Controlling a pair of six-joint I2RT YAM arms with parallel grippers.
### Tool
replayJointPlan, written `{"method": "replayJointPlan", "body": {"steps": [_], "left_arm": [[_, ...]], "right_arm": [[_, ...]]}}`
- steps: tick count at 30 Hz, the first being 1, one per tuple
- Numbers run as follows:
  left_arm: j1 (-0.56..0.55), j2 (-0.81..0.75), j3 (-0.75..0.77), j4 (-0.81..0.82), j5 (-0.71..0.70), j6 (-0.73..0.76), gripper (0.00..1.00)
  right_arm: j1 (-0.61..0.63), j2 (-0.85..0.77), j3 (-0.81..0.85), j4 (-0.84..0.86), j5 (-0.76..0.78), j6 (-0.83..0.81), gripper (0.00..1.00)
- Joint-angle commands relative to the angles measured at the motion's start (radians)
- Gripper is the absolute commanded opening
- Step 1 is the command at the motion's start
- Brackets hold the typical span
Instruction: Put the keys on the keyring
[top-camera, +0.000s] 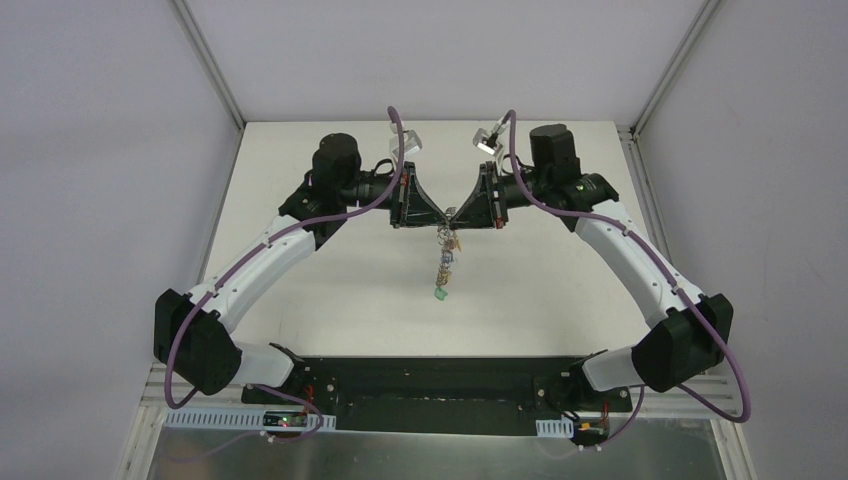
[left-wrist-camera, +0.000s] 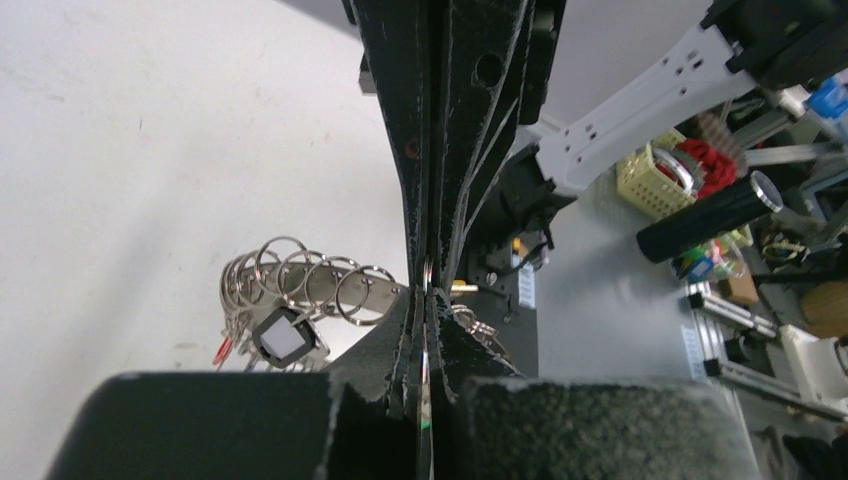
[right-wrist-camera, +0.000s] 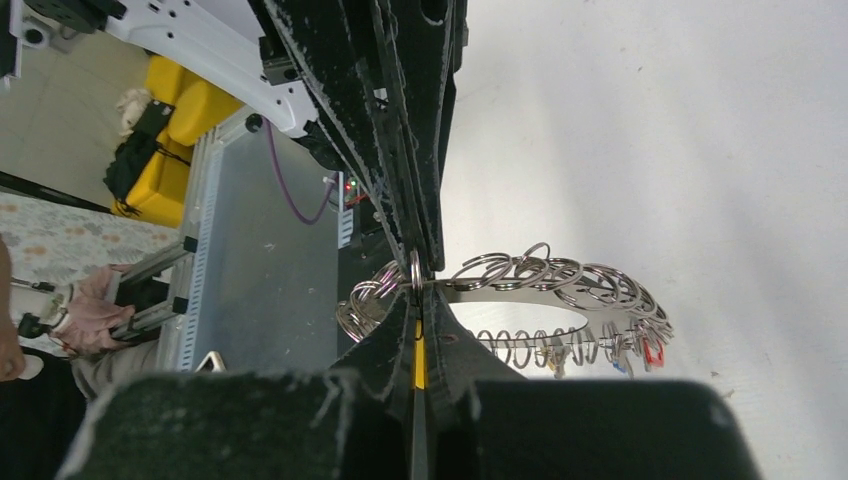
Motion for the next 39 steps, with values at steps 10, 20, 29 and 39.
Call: {"method": "replayJointPlan", "body": {"steps": [10,20,29,39], "left_arm": [[-0.004,-0.031,0.124,-0.395,-0.039,0.442,0.42],[-0.047,-0.014,0.116,-0.429,-0.036,0.544,0.42],[-0.055,0.002,0.097,-0.377,-0.037,0.540,0.41],[-0.061,0.012,0.086,-0.364,-0.021,0.531,0.31]], "right_arm": [[0.143,0.037,0.137,-0.285,0.265,-0.279,0.00],[0.153,0.050,0.143,-0.272,0.220,-0.259,0.00],[0.151,0.053,0.133,-0.255,0.179,-0.245,0.00],[0.147,0.051,0.131,-0.246,0.171,-0.236,0.00]]}}
